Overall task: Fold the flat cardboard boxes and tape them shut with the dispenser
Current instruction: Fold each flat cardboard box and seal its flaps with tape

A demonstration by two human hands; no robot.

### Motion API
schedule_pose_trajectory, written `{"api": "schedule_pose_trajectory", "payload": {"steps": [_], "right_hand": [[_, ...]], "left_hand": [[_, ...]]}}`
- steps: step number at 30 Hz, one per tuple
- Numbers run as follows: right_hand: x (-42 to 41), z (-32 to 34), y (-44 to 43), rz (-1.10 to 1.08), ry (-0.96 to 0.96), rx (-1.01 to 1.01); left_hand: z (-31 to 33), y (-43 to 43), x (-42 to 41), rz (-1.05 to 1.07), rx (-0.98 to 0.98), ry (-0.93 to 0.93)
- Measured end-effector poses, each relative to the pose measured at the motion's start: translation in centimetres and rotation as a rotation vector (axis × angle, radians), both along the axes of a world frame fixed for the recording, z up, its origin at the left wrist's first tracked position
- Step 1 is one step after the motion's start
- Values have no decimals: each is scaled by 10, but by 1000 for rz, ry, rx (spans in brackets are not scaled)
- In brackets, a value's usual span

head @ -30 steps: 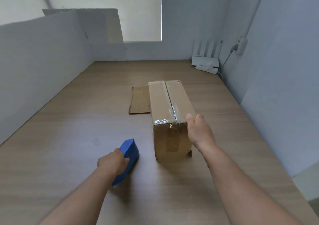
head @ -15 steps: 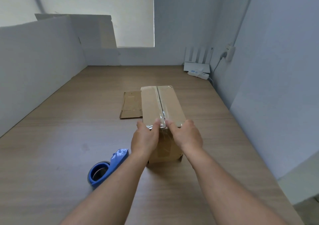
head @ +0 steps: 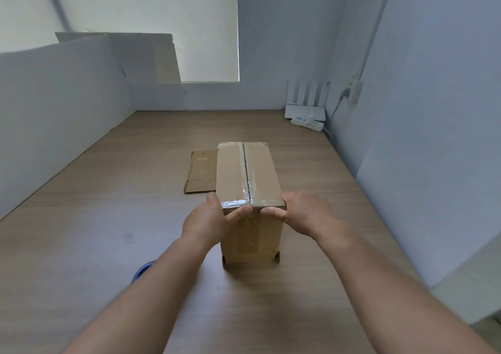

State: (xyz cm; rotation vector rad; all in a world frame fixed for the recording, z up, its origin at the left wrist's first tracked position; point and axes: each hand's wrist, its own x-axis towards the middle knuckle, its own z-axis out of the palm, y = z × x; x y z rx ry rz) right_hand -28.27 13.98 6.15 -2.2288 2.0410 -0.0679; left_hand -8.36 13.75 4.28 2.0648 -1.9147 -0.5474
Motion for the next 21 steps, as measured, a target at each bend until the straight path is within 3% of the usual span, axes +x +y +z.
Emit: {"api": "schedule_pose_trajectory", "payload": {"steps": [7,15,17,19,21], "right_hand": [[-13,3,-1,138,-253,178],[-21,-1,5,79,-616,320],[-24,-1,6,44,-709,286],[-24,-1,7,2,-786,164],[-20,-3,10,-16,-837,79]], "left_hand": [[1,-9,28,-180,45,-46],[-7,-2,50,-273,168,536],[-9,4,48,-177,19,599],[-10,10,45,-18,-210,549],[-12,13,41,68,-315,509]]}}
